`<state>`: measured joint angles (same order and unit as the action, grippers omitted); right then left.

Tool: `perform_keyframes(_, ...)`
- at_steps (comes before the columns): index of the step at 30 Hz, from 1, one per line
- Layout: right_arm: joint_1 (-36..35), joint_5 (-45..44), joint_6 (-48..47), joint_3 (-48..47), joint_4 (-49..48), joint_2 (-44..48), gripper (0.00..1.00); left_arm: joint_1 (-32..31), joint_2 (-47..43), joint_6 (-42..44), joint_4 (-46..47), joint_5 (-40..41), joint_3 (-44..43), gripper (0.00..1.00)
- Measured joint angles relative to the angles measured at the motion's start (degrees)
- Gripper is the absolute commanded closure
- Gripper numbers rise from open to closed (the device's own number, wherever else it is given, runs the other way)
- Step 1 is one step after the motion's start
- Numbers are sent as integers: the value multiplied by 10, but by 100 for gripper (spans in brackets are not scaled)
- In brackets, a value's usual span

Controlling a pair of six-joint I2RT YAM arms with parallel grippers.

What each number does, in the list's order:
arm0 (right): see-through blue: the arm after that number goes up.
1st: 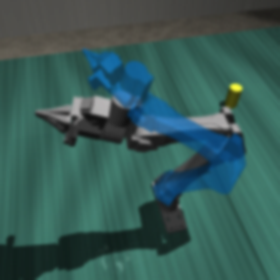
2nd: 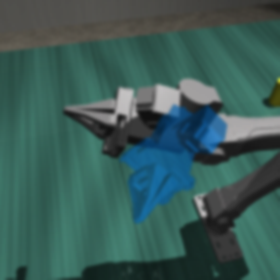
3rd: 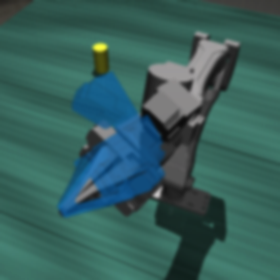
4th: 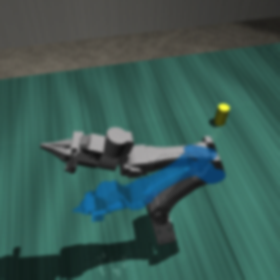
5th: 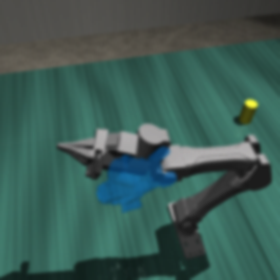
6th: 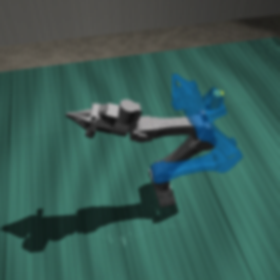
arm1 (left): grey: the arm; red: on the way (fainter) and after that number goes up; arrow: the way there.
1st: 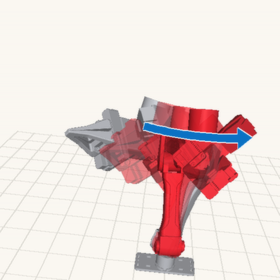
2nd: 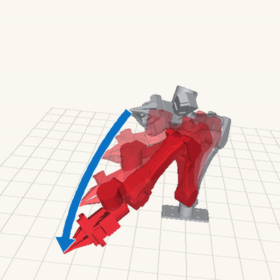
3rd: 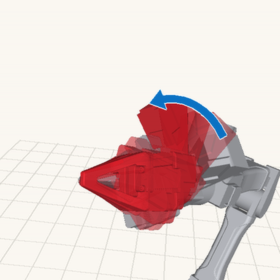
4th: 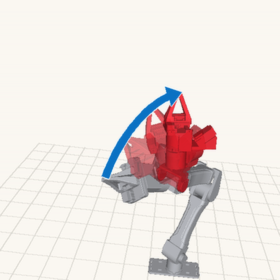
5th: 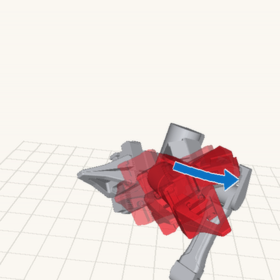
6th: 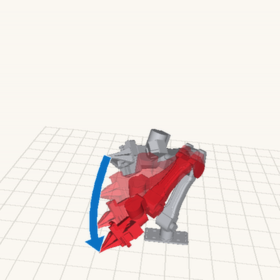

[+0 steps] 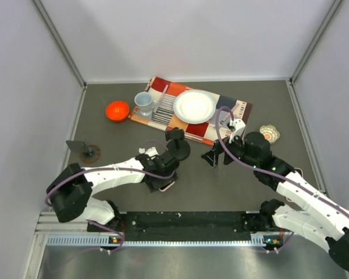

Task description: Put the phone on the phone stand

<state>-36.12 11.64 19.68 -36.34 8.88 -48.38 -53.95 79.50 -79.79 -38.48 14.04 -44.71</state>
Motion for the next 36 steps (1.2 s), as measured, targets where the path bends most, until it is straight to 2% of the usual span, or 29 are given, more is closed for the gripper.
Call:
perform_keyframes(2,0,2,6,0,2,0,1,0,7,14,11,-3,9,37)
perform_keyframes(4,0,2,11,0,7,0,1,0,2,25,20,-5,22,26)
perform_keyframes(8,0,2,15,0,12,0,1,0,-32,36,19,2,46,24)
perform_keyframes(9,0,2,14,0,14,0,1,0,-41,38,14,5,47,2)
perform_keyframes(20,0,0,3,-2,51,6,1,10,-21,90,-10,14,-3,1)
perform_keyframes(28,0,-2,-6,-5,72,51,1,54,17,87,-59,6,-15,1)
perform_keyframes(36,0,-4,-12,-12,86,43,1,91,40,98,-46,-38,-17,1)
